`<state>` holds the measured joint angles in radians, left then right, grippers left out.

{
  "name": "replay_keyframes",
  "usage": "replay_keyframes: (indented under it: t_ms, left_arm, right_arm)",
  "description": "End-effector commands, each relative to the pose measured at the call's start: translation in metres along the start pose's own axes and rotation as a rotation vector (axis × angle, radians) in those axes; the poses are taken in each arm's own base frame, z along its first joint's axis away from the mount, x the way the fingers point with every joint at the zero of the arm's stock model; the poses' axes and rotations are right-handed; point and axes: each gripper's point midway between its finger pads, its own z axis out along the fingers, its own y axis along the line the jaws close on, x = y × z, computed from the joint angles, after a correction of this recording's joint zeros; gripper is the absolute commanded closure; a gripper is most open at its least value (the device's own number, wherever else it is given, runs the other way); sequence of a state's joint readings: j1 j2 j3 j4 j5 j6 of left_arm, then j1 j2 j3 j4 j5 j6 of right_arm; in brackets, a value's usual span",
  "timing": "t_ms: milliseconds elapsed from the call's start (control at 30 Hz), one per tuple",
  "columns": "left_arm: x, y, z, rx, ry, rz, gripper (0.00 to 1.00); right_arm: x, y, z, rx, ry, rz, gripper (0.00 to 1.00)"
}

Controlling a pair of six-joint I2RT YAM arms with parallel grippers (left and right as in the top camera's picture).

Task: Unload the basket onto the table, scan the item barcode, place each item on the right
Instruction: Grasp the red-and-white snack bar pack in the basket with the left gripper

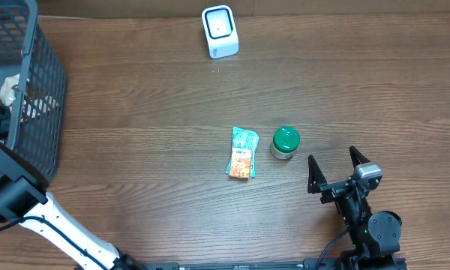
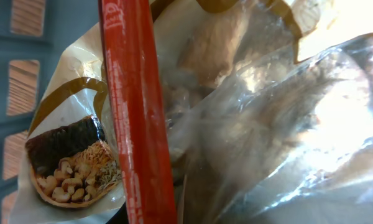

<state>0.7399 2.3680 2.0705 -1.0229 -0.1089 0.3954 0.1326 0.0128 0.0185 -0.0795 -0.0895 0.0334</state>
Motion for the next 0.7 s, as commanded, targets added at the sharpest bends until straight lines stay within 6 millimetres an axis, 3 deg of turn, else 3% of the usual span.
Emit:
replay_keyframes:
  t_ms: [0, 100, 133, 200, 233, 467, 667]
  left_arm:
    - [0.004, -0.02, 0.015, 0.099, 0.021, -0.026, 0.92]
    - [0.003, -0.019, 0.01, 0.096, 0.015, -0.033, 0.86]
    - [0.004, -0.019, 0.01, 0.097, 0.017, -0.039, 0.74]
    - [0.004, -0.019, 0.01, 0.098, 0.019, -0.053, 0.06]
    - [0.004, -0.019, 0.01, 0.098, 0.02, -0.056, 0.0]
    - [-0.007, -0.014, 0.007, 0.081, -0.023, -0.058, 0.0]
    - [-0.036, 0.0, -0.023, 0.051, -0.117, -0.148, 0.0]
  right_arm:
    - [0.002, 0.0, 0.0, -0.002, -0.003, 0.004, 0.0]
    - [0.002, 0.0, 0.0, -0.002, -0.003, 0.004, 0.0]
    - [0.002, 0.0, 0.0, -0.002, -0.003, 0.004, 0.0]
    - [0.002, 0.0, 0.0, -0.002, -0.003, 0.004, 0.0]
    - [0.002, 0.0, 0.0, -0.002, -0.003, 0.004, 0.0]
    - [0.002, 0.0, 0.0, -0.002, -0.003, 0.004, 0.0]
    - [0.002, 0.0, 0.0, -0.002, -0.003, 0.004, 0.0]
